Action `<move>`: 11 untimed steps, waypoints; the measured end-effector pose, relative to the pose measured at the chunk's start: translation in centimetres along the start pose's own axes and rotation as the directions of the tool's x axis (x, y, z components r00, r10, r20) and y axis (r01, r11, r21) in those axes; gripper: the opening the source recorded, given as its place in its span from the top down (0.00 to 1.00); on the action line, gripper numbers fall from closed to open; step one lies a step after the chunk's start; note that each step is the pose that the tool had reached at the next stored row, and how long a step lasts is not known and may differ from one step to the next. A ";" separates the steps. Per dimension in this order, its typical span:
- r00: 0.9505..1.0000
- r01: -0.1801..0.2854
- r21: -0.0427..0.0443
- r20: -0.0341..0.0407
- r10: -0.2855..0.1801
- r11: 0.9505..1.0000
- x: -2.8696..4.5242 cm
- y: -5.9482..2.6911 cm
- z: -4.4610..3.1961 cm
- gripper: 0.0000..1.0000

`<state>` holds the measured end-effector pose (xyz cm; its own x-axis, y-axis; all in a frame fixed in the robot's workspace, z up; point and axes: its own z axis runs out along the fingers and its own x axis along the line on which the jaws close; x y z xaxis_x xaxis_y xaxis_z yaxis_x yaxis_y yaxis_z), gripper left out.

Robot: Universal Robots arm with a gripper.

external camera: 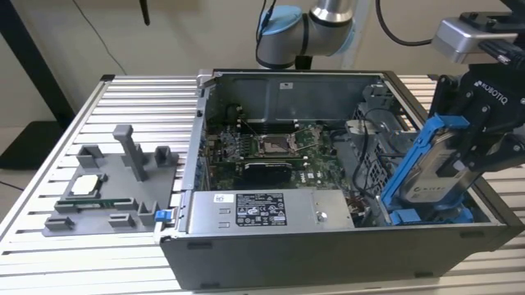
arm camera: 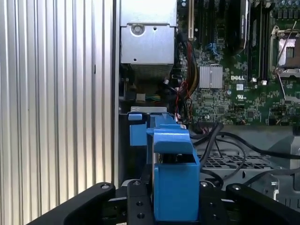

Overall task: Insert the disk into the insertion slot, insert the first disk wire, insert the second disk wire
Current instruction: 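Insert the disk into the insertion slot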

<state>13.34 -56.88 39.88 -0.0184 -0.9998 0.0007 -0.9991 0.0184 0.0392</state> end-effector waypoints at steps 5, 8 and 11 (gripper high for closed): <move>1.000 -0.001 0.000 0.000 0.001 1.000 -0.19 0.00 0.81 1.00; 1.000 -0.001 0.000 0.000 0.001 1.000 -0.24 -0.02 1.34 1.00; 1.000 -0.001 0.000 0.000 0.001 1.000 -0.28 -0.04 1.84 1.00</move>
<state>13.31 -56.60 38.04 -0.0198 -0.9998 0.0009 -0.9990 0.0198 0.0394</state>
